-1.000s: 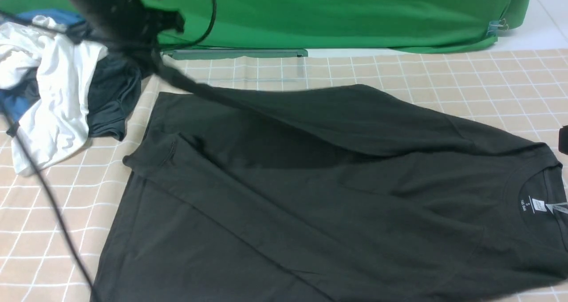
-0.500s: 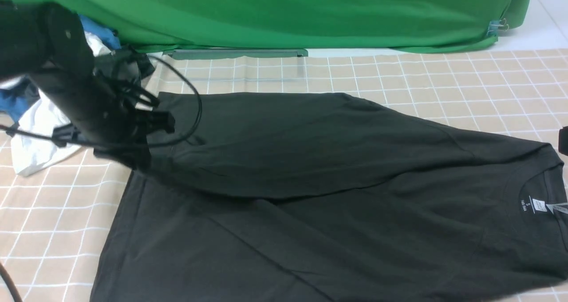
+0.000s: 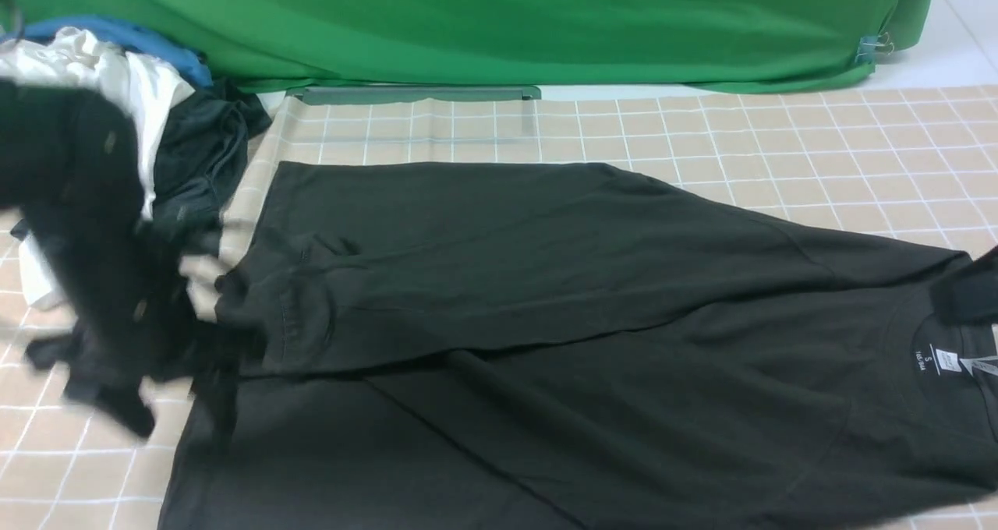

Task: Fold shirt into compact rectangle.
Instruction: 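Grasp the near edge of the shirt at its hem and shoulder corners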

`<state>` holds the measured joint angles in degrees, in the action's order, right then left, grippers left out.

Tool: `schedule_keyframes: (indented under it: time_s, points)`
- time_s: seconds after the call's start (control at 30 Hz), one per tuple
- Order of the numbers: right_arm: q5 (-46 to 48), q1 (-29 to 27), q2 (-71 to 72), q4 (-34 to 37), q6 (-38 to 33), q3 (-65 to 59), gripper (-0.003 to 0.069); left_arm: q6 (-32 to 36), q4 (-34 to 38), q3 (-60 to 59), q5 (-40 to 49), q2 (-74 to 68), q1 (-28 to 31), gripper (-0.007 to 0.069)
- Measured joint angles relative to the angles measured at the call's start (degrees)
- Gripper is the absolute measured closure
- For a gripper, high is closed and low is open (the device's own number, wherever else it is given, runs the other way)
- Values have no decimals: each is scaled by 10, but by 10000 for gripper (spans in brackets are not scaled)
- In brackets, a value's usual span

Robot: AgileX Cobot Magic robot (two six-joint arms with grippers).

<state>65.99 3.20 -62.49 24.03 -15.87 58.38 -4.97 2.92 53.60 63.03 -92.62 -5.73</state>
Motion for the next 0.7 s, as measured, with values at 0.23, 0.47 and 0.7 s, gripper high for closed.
schedule_keyframes:
  time_s: [0.23, 0.47, 0.7]
  points:
    - [-6, 15, -24, -3, -14, 0, 568, -9, 11, -136, -101, 54, 0, 136]
    - [-36, 70, -24, -3, -20, 0, 567, -2, 30, -174, -164, 53, 0, 174]
    - [19, 117, -39, -29, -20, 1, 558, 22, 40, -166, -160, 52, 0, 538]
